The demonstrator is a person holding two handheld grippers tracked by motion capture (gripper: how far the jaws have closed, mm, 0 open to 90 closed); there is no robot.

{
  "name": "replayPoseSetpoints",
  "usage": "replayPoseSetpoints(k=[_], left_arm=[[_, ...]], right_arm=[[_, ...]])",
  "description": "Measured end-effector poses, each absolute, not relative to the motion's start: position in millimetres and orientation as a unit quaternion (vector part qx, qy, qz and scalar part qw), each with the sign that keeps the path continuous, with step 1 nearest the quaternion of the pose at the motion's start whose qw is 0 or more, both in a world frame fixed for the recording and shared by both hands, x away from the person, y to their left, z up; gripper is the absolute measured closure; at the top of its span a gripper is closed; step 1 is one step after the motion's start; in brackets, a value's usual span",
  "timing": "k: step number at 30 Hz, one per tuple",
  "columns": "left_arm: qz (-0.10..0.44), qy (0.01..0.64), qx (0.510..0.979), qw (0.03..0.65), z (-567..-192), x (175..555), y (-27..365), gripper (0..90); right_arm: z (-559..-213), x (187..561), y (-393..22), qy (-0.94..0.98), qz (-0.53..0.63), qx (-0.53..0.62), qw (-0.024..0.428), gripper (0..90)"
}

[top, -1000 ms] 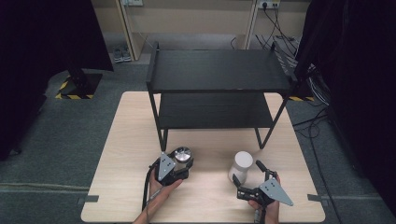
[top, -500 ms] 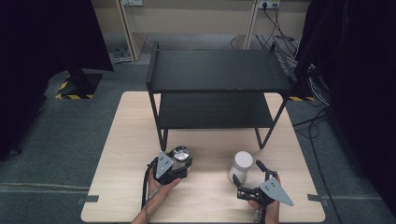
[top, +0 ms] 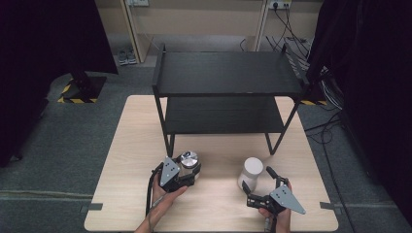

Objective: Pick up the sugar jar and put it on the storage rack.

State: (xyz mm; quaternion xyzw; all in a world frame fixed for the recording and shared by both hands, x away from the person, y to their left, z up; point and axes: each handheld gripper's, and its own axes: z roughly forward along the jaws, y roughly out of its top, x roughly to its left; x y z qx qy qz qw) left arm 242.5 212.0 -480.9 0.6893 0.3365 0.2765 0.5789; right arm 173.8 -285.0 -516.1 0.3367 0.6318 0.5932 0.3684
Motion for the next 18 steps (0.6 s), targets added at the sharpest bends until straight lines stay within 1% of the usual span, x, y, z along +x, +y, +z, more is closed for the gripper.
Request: replayPoseSetpoints(k=[6, 18], left_arm=[[0.266, 0.313, 0.694, 0.591, -466.0, 239.0, 213.7, 31.2], [0.252, 0.304, 0.701, 0.594, -434.9, 236.8, 214.0, 31.3]], right_arm=[[-516.4, 174.0, -285.1, 0.632, 0.593, 0.338, 0.368, 1.3], [-516.2, 173.8, -285.2, 0.631, 0.592, 0.338, 0.369, 1.3]])
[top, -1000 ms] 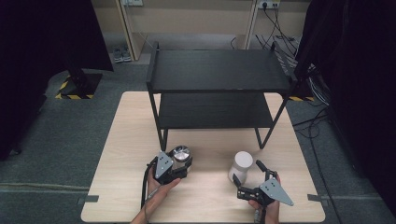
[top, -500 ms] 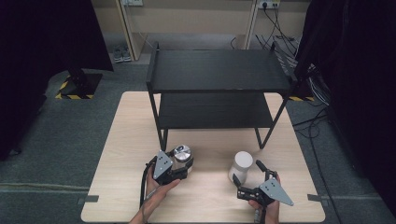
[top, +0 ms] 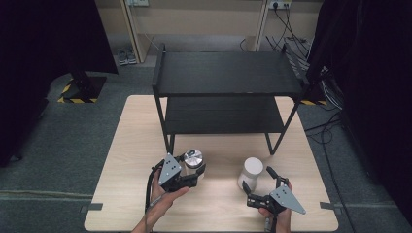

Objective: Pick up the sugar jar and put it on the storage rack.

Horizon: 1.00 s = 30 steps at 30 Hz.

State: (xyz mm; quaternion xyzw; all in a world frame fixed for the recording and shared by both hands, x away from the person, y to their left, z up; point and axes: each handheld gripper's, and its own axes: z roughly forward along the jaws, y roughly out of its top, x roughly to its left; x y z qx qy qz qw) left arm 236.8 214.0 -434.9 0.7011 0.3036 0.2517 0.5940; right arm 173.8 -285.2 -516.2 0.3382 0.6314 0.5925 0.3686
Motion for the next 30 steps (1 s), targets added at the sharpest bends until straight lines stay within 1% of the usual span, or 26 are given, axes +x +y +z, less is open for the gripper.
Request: replayPoseSetpoints(k=[12, 16, 18, 30], left_arm=[[0.254, 0.285, 0.701, 0.602, -389.7, 242.7, 215.9, 31.3], [0.246, 0.282, 0.701, 0.608, -371.3, 247.5, 218.5, 31.3], [0.252, 0.276, 0.703, 0.605, -357.1, 249.3, 218.2, 31.3], [0.253, 0.263, 0.708, 0.605, -314.9, 259.2, 222.3, 31.3]], right_arm=[[-516.1, 173.9, -285.7, 0.631, 0.593, 0.339, 0.369, 1.3], [-516.0, 173.9, -285.6, 0.631, 0.592, 0.338, 0.37, 1.2], [-516.0, 173.8, -285.6, 0.631, 0.593, 0.338, 0.37, 1.2], [-516.0, 173.9, -285.3, 0.632, 0.593, 0.337, 0.369, 1.1]])
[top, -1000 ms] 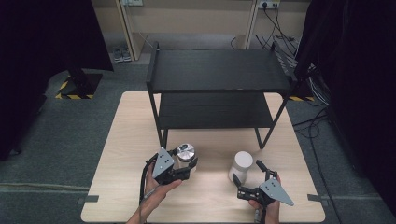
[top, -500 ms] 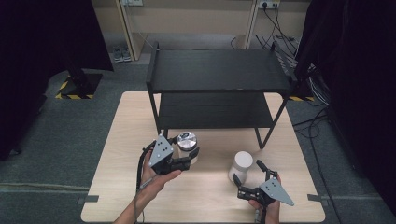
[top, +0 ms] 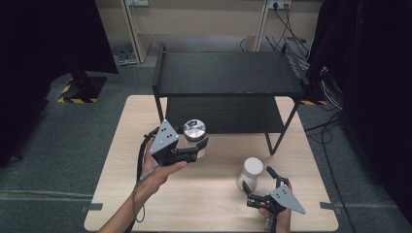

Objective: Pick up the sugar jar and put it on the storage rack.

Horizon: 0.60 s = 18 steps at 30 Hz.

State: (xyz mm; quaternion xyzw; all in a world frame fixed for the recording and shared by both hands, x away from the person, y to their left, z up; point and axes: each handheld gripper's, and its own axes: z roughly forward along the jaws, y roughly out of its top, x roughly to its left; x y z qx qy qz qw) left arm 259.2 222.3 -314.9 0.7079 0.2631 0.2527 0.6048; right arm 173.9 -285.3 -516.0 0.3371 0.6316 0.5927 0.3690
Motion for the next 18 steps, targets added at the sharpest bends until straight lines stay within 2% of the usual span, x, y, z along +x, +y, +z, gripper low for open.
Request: replayPoseSetpoints(k=[18], left_arm=[[0.252, 0.268, 0.702, 0.61, -243.8, 274.9, 223.3, 31.3]], right_arm=[[-515.9, 173.9, -285.0, 0.632, 0.593, 0.336, 0.368, 0.8]])
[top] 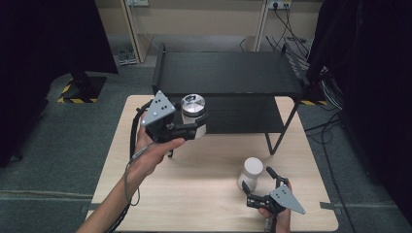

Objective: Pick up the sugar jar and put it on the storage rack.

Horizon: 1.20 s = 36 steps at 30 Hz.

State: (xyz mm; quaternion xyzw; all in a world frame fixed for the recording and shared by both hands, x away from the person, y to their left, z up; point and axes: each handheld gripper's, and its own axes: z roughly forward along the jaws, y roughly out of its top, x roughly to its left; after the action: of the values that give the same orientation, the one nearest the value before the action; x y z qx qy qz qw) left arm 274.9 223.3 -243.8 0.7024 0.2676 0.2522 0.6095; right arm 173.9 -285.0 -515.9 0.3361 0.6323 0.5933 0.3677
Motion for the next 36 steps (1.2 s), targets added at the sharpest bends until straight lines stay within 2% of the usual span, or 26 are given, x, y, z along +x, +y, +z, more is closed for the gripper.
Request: replayPoseSetpoints(k=[16, 36], left_arm=[[0.267, 0.298, 0.688, 0.605, -191.4, 296.3, 215.4, 31.2], [0.303, 0.364, 0.662, 0.58, -174.7, 337.5, 188.7, 31.3]], right_arm=[[-516.0, 174.1, -284.8, 0.632, 0.595, 0.335, 0.366, 0.9], [-515.8, 174.5, -286.2, 0.631, 0.597, 0.336, 0.364, 0.8]])
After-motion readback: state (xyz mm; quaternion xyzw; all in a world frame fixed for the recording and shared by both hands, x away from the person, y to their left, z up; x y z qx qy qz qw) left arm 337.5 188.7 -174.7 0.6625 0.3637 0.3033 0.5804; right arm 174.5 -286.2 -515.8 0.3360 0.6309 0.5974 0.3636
